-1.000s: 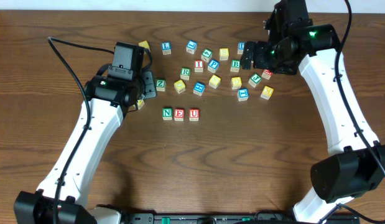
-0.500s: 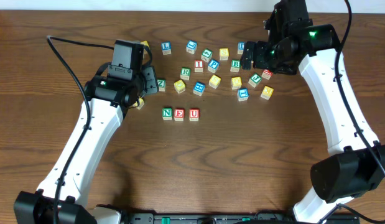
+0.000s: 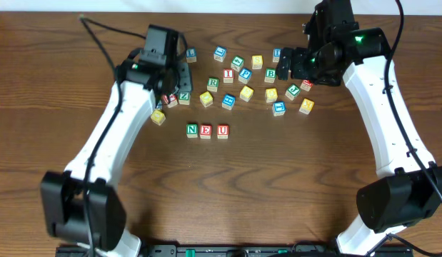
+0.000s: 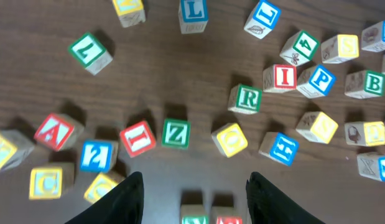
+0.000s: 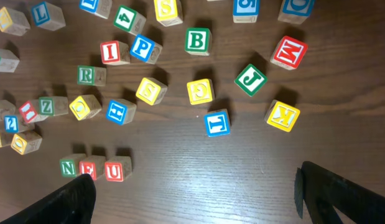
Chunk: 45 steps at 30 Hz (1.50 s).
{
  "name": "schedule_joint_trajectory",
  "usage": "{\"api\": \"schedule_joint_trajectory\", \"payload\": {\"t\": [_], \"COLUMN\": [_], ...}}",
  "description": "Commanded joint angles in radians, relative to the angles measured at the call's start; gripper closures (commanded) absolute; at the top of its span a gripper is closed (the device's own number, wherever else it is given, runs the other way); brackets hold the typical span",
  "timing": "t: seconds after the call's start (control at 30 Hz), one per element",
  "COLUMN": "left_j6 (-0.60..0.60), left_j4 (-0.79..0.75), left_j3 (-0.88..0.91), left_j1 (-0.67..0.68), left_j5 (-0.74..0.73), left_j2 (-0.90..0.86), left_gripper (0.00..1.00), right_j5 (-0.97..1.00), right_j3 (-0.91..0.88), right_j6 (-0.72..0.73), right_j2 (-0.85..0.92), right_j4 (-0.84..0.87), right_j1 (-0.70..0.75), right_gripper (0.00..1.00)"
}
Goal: Spell out NEURIPS
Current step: 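Move the left gripper toward the green R block in the cluster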
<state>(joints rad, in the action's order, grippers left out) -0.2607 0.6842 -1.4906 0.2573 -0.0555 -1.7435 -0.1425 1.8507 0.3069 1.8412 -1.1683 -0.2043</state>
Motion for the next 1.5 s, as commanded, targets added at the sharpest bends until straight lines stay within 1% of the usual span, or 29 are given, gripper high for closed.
{"api": "schedule_joint_trajectory", "payload": {"t": [0.0,0.13,0.33,0.87,1.0,1.23,1.47], "left_j6": [0.032,0.049,0.052,0.066,0.065,0.057,0.058], "left_j4": [-0.013,-0.020,-0.020,-0.037,-0.054,-0.129,-0.210], "left_j3": [-0.039,-0.039,-0.039,-0.039,-0.039,-0.039,-0.039], "left_j1": [0.002,0.001,-0.002,-0.076,-0.055,-0.007,0.061], "left_j5": [-0.012,-0.011,0.042,0.040,0.040,0.040,0.041], "left_j2": [-0.037,-0.054,-0.054,-0.054,-0.054,-0.061,-0.159], "left_gripper": [0.47,0.47,0.47,0.47,0.47,0.47,0.47], "right_j5": [-0.006,-0.006,-0.006,-0.006,-0.006,-0.006,-0.006], "right_j3": [-0.006,-0.006,-0.006,-0.006,-0.006,-0.006,-0.006], "right_j6": [0.010,0.010,0.010,0.010,0.010,0.010,0.010], "right_j2": [-0.006,-0.006,-0.006,-0.006,-0.006,-0.006,-0.006], "right_j4": [-0.008,-0.011,-0.010,-0.010,-0.010,-0.010,-0.010], "right_j1": [-0.007,-0.007,-0.007,-0.007,-0.007,-0.007,-0.007], "right_gripper": [0.01,0.01,0.01,0.01,0.01,0.01,0.01]}}
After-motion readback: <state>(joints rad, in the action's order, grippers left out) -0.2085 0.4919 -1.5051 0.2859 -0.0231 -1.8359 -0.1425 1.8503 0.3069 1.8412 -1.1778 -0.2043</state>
